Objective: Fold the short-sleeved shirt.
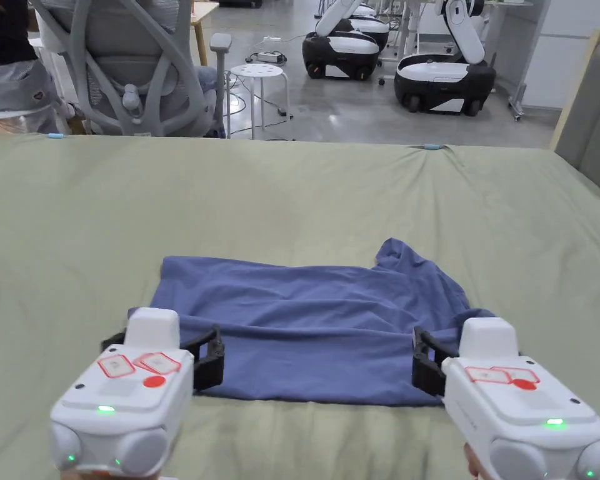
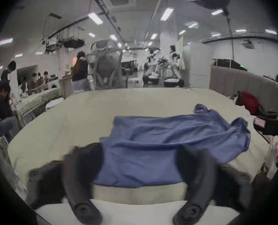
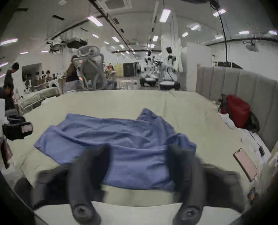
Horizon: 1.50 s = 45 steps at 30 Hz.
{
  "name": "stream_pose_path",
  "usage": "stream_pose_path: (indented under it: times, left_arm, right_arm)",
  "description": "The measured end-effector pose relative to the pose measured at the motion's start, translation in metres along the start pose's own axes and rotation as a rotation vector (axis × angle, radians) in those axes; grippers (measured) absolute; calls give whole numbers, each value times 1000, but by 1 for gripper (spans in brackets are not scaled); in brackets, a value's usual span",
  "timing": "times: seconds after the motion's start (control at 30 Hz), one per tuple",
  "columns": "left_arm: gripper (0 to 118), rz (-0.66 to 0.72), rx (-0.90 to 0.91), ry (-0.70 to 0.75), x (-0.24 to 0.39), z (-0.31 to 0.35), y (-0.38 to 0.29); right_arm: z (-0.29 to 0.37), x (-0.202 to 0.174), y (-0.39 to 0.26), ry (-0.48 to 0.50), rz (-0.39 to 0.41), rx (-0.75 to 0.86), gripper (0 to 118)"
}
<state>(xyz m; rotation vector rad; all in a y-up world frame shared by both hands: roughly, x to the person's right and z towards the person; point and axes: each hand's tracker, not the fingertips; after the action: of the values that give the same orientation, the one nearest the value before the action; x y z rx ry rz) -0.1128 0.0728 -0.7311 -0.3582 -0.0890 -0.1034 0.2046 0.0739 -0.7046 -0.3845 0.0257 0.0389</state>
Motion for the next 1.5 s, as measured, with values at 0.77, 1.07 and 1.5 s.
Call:
stream_pose_path:
  times: [0.77,1.07,1.5]
  left_arm:
    - [108,260,-331,140,-112,-73,-48]
    - [29,-38,-492,84,-80,-118,-43]
    - [4,9,-376,112,-67,-66,0]
  right_arm:
    - [9,19,-26,-11,15,-65,0]
    - [0,81,-40,-196,-45,-231,0]
    - [-81,124,-49,-117,-143,-362,109]
